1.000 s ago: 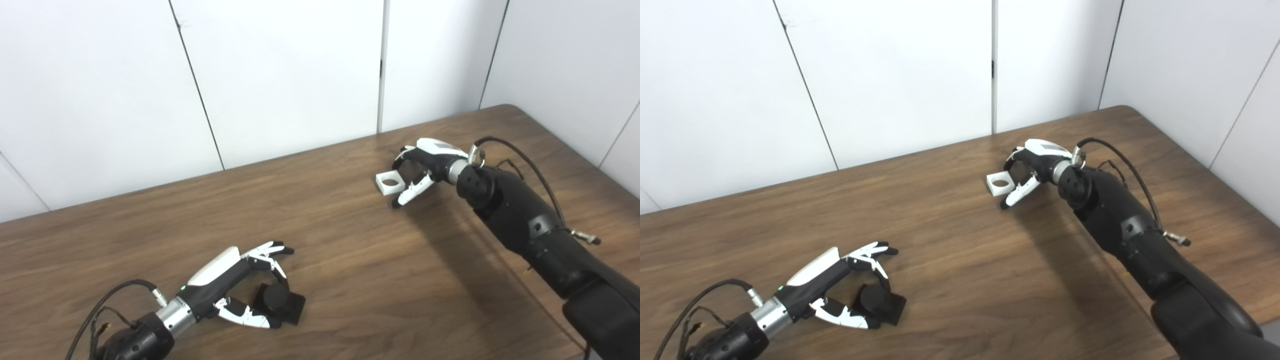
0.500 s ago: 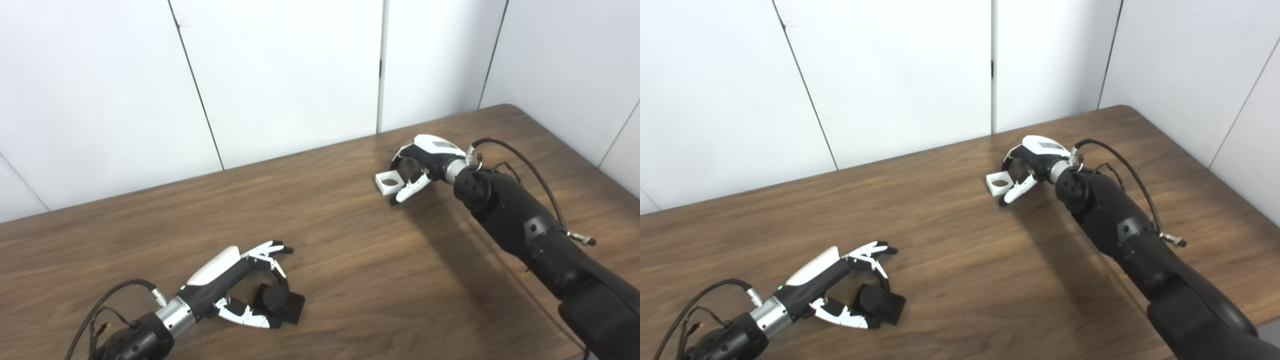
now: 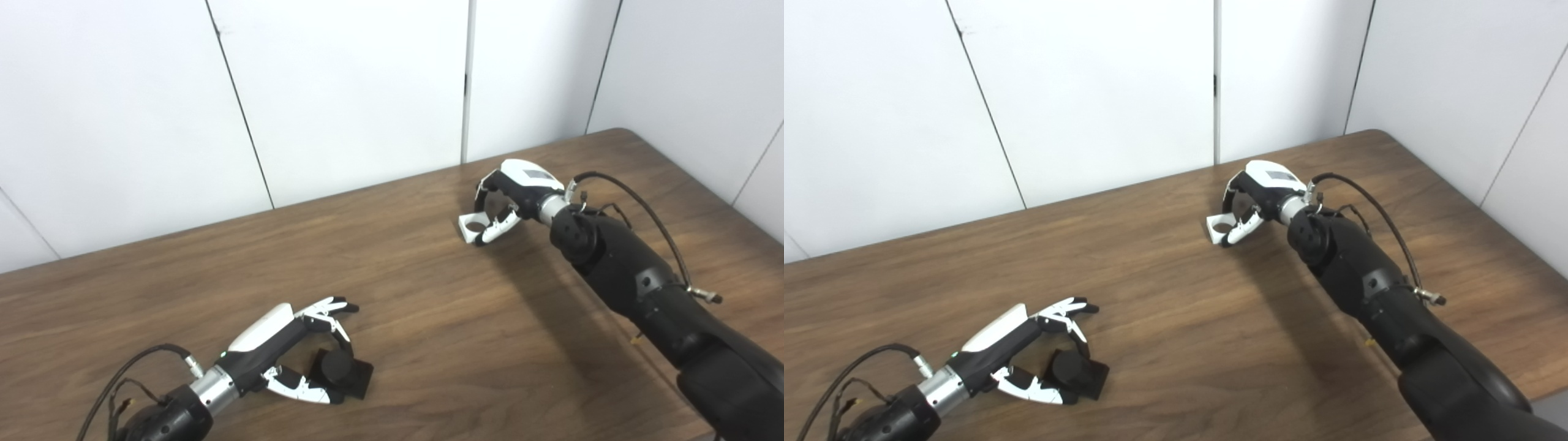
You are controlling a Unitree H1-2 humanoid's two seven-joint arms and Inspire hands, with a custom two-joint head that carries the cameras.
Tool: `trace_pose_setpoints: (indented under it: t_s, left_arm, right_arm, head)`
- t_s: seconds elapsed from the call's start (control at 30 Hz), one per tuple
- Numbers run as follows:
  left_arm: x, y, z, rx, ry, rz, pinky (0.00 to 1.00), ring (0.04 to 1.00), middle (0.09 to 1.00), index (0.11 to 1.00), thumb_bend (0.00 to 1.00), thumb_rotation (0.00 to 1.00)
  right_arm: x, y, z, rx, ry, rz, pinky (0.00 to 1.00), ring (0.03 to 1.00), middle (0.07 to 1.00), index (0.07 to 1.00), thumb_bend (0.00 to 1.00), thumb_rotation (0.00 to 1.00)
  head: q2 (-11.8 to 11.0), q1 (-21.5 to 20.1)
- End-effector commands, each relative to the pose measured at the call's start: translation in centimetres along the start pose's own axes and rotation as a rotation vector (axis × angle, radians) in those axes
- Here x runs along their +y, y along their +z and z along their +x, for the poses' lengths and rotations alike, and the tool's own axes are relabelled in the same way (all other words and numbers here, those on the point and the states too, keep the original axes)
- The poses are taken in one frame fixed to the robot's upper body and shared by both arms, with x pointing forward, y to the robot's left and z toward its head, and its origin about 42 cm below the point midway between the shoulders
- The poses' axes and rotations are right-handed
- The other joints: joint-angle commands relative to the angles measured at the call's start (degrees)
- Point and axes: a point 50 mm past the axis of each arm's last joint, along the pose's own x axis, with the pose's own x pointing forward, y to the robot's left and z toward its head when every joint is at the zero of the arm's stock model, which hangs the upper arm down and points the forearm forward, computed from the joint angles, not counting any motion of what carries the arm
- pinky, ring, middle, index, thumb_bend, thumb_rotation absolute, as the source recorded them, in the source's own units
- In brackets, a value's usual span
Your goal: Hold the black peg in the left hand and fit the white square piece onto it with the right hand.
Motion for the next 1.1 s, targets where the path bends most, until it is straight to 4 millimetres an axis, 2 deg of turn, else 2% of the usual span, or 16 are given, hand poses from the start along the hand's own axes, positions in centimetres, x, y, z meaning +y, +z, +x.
trace_pose_setpoints:
  t_s: [0.0, 0.3, 0.5, 0.83, 1.07]
  left_arm:
    - [-2.1, -1.6, -1.9, 0.105, -0.132, 0.001, 0.92, 0.975, 0.916, 0.490, 0.52, 0.08]
    - [-2.1, -1.6, -1.8, 0.106, -0.133, 0.007, 0.92, 0.972, 0.913, 0.490, 0.52, 0.08]
    - [-2.1, -1.5, -1.8, 0.105, -0.131, -0.004, 0.92, 0.973, 0.914, 0.490, 0.52, 0.08]
    - [-1.9, -1.5, -1.4, 0.107, -0.138, 0.001, 0.92, 0.974, 0.917, 0.490, 0.52, 0.08]
    - [-1.9, -1.4, -1.0, 0.097, -0.136, -0.008, 0.92, 0.975, 0.918, 0.490, 0.52, 0.08]
  right_arm:
    - [-0.5, -0.1, 0.3, 0.007, -0.027, -0.027, 0.78, 0.825, 0.809, 0.484, 0.52, 0.14]
    - [-0.3, -0.4, 0.1, -0.009, -0.069, -0.029, 0.76, 0.822, 0.785, 0.482, 0.52, 0.14]
    - [-0.7, -0.4, -0.5, -0.022, -0.112, -0.012, 0.79, 0.834, 0.777, 0.482, 0.52, 0.13]
    - [-2.6, 0.8, -2.3, -0.048, -0.170, 0.009, 0.88, 0.885, 0.790, 0.482, 0.52, 0.13]
    - [-4.3, 1.6, -4.0, -0.102, -0.196, 0.034, 0.87, 0.906, 0.801, 0.482, 0.52, 0.13]
  head:
    - [0.0, -0.1]
    - [0.2, 0.0]
    - [0.5, 0.5]
    - [1.3, 1.2]
    - [2.1, 5.0]
